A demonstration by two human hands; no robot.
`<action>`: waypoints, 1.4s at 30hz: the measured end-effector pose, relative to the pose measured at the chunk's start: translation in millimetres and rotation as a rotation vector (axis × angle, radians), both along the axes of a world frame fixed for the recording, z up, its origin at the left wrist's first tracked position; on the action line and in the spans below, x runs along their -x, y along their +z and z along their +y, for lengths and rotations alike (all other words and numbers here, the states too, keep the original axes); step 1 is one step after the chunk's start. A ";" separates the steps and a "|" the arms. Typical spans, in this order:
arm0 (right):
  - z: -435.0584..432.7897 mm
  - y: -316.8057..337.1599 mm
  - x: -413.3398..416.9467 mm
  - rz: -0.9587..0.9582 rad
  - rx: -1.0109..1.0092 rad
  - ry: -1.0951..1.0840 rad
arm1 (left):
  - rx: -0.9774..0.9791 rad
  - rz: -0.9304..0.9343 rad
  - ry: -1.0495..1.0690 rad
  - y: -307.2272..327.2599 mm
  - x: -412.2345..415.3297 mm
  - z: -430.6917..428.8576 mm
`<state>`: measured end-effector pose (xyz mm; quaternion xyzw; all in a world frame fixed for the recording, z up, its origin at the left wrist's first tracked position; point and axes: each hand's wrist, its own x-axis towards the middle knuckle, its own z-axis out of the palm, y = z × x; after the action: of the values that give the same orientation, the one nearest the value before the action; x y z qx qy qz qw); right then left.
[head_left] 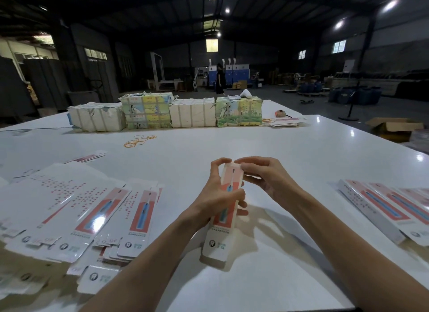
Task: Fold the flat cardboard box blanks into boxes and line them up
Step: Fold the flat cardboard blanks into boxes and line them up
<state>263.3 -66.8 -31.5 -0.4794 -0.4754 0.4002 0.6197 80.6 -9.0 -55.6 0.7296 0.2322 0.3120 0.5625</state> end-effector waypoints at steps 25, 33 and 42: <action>5.5 -29.5 24.4 -0.375 -0.105 -0.263 | 0.353 -0.180 -0.012 -9.0 1.4 0.3; -5.1 -17.9 52.7 -1.029 -0.071 -0.318 | 0.618 -0.603 0.103 4.3 -3.9 -0.7; -49.7 -7.6 20.2 -1.351 0.125 -0.442 | 0.486 -0.267 -0.090 -9.0 -5.8 -1.7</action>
<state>243.1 -116.6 -39.1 -0.7422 -0.6234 -0.0927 0.2277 86.4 -10.6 -64.6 0.5354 0.1915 0.3153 0.7598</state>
